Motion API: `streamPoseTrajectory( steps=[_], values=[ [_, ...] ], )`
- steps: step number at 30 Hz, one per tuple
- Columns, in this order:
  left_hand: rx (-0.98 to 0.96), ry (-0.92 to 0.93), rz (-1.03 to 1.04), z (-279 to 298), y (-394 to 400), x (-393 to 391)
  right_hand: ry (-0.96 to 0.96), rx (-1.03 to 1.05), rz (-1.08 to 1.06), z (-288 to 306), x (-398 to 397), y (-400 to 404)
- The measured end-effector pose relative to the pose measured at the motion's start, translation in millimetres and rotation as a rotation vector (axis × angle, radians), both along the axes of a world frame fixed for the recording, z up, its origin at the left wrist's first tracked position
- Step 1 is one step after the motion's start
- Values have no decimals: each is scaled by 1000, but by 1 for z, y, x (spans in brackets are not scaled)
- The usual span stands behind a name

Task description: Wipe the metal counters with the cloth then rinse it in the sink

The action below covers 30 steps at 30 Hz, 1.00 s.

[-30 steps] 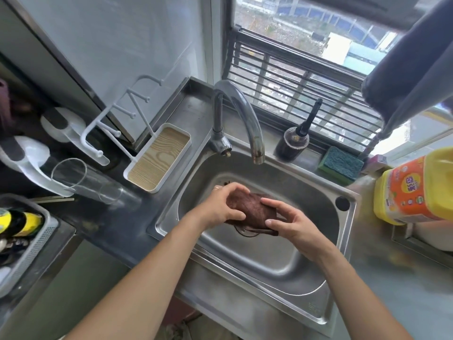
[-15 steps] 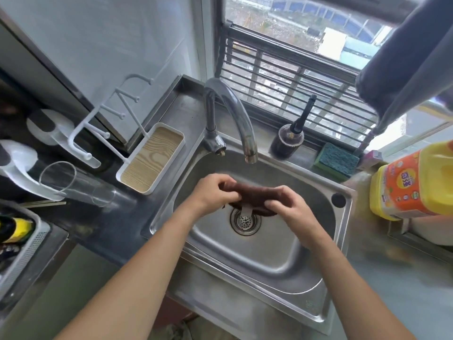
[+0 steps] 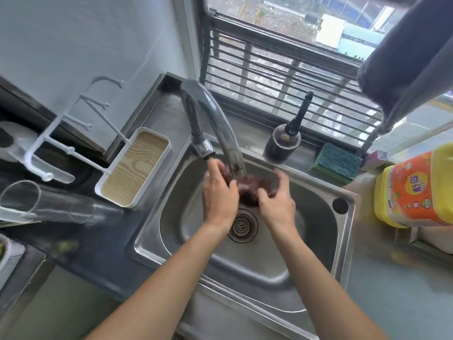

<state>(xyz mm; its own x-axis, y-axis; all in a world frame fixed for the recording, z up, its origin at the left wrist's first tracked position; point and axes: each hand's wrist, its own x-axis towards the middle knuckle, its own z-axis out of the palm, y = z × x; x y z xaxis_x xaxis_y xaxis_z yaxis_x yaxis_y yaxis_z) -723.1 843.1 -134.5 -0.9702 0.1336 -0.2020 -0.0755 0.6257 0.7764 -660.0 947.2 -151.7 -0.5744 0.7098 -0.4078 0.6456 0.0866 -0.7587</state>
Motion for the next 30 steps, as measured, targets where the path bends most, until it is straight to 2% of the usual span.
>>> streamPoseTrajectory(
  steps=[1,3,5,6,7,8,9,10,11,13,14,17,18,21,23,25,27,30],
  values=[
    [88,89,15,4,9,-10,85,148,48,11,-11,2],
    [171,270,28,9,24,-32,254,259,61,26,-37,7],
    [67,449,1,12,37,-53,311,272,101,27,-63,11],
    [-14,506,-73,12,40,-61,265,309,155,25,-72,12],
    [-53,506,-129,13,43,-64,158,393,216,23,-79,12],
    [-98,422,-160,8,45,-67,18,497,258,20,-82,12],
    [-222,471,-131,1,42,-70,-85,589,268,19,-83,12],
    [-363,527,-122,-4,39,-75,-114,637,277,18,-82,11],
    [-513,490,-251,-14,38,-78,-93,656,310,17,-82,9],
    [-500,352,-475,-24,37,-89,-10,653,436,9,-86,9],
    [-431,356,-513,-25,38,-95,-6,644,514,6,-91,12],
    [-337,335,-452,-21,41,-102,-146,579,637,-2,-105,25],
    [-372,313,-459,-24,41,-102,-215,561,658,-5,-107,28],
    [-662,361,-587,-28,41,-98,-313,560,730,-16,-103,31],
    [-707,407,-610,-21,44,-96,-326,572,780,-17,-105,34],
    [-759,355,-634,-9,50,-95,-337,497,817,-11,-111,34],
    [-786,346,-653,-5,48,-86,-286,401,848,0,-111,38],
    [-593,290,-546,11,29,-59,-98,426,745,29,-81,45]
  ],
)
